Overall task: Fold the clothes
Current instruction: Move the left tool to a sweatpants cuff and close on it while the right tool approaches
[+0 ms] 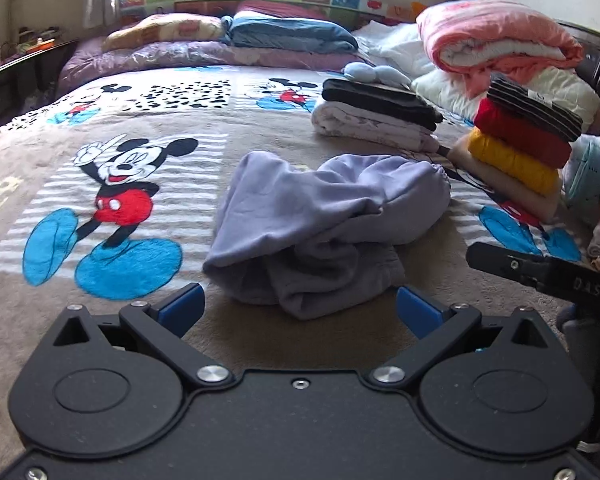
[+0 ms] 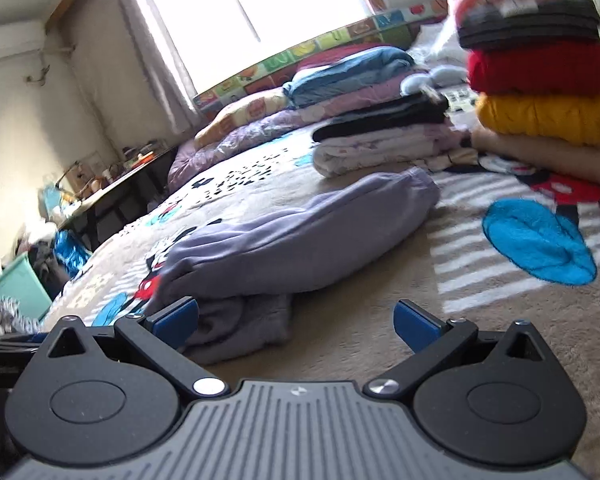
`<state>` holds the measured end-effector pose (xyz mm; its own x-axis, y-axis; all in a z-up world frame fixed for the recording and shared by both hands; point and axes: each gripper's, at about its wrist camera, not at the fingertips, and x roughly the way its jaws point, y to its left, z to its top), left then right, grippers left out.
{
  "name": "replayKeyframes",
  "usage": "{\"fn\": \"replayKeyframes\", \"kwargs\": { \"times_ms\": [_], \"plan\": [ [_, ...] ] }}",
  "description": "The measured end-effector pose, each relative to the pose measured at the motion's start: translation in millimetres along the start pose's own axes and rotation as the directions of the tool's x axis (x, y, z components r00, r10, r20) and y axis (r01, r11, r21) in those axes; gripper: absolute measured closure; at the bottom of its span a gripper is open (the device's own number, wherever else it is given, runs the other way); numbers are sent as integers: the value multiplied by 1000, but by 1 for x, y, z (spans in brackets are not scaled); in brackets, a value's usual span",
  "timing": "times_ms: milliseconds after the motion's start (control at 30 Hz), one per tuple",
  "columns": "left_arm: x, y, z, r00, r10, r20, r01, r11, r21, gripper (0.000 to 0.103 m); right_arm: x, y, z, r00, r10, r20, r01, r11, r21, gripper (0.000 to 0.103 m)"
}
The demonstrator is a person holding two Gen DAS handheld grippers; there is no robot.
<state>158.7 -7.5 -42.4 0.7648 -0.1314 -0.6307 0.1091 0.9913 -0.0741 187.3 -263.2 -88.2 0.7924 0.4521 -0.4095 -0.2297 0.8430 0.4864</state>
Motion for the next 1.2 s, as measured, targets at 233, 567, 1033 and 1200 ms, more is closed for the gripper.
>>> {"fn": "replayKeyframes", "kwargs": {
  "times_ms": [233, 567, 1033, 1200],
  "plan": [
    [8, -30, 28, 999, -27, 41, 23, 994, 107, 0, 13, -43, 9, 998, 62, -16, -59, 988, 146, 0],
    [50, -89, 77, 999, -32, 24, 24, 956, 292, 0, 26, -89, 8, 996, 91, 2, -88, 950, 300, 1],
    [165, -153, 117, 987, 70, -145, 13, 863, 506, 3, 31, -83, 12, 997, 21, -72, -6, 978, 208, 4],
    [195, -179, 114, 975, 113, -189, 17, 817, 577, 10, 31, -83, 12, 996, 23, -82, -6, 979, 202, 3]
  ]
}}
